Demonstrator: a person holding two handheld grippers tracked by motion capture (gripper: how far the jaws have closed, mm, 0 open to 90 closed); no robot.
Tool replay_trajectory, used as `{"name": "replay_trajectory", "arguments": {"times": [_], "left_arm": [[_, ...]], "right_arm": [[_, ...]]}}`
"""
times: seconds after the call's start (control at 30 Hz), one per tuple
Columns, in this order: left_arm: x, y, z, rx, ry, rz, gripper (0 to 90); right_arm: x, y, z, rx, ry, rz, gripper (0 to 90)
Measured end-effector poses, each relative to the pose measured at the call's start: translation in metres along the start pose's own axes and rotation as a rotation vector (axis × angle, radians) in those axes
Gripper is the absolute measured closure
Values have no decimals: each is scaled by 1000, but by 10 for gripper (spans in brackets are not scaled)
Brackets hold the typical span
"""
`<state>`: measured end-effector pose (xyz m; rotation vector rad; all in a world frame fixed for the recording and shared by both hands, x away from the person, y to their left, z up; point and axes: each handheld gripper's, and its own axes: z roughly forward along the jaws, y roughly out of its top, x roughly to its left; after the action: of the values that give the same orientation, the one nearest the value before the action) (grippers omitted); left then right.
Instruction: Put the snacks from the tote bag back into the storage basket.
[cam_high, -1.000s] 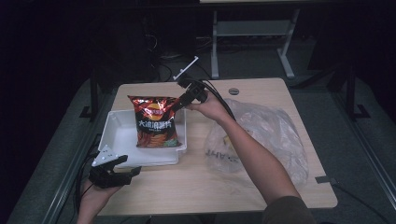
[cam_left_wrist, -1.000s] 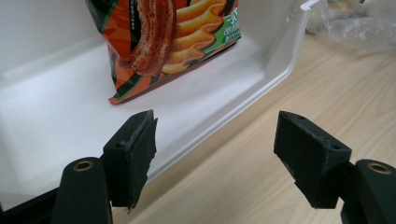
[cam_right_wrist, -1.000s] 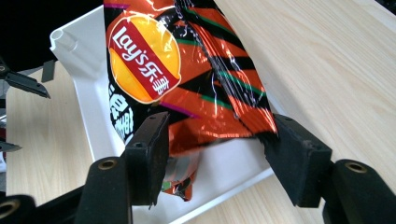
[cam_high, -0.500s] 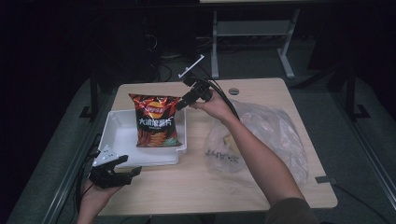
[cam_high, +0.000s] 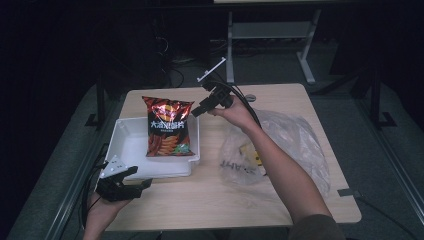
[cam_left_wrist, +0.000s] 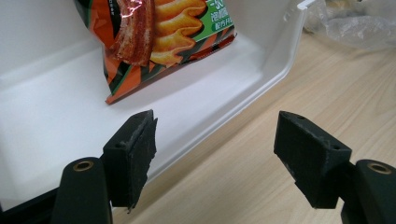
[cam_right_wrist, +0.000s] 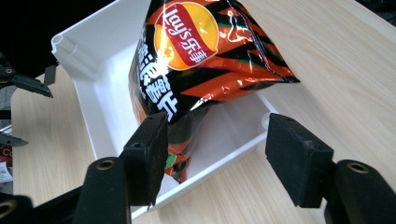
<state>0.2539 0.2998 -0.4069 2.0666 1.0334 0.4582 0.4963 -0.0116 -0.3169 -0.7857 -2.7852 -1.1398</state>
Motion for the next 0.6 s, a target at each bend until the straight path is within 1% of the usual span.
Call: {"name": "replay_trajectory", "arguments": {"times": [0.3, 0.33, 0.4, 0.43, 0.5, 0.53, 0.6], "left_arm": [[0, 0, -1, 3, 3, 4, 290], [0, 0, -1, 3, 3, 4, 290], [0, 1, -1, 3, 3, 6, 290], [0, 1, -1, 0, 3, 3, 290], [0, 1, 0, -2, 0, 3, 289], [-1, 1, 0, -2, 0, 6, 289], [-1, 1, 0, 2, -1, 4, 289]], "right_arm": [[-2, -4, -9, -10, -1, 15, 381], [-3, -5, -10, -14, -4, 10, 380], [-3, -6, -12, -16, -4, 15, 378], [-4, -6, -13, -23, -6, 7, 377], [-5, -8, -16, -19, -5, 21, 377], [-6, -9, -17, -24, -8, 16, 376], [-7, -11, -20, -26, -11, 21, 376]]}}
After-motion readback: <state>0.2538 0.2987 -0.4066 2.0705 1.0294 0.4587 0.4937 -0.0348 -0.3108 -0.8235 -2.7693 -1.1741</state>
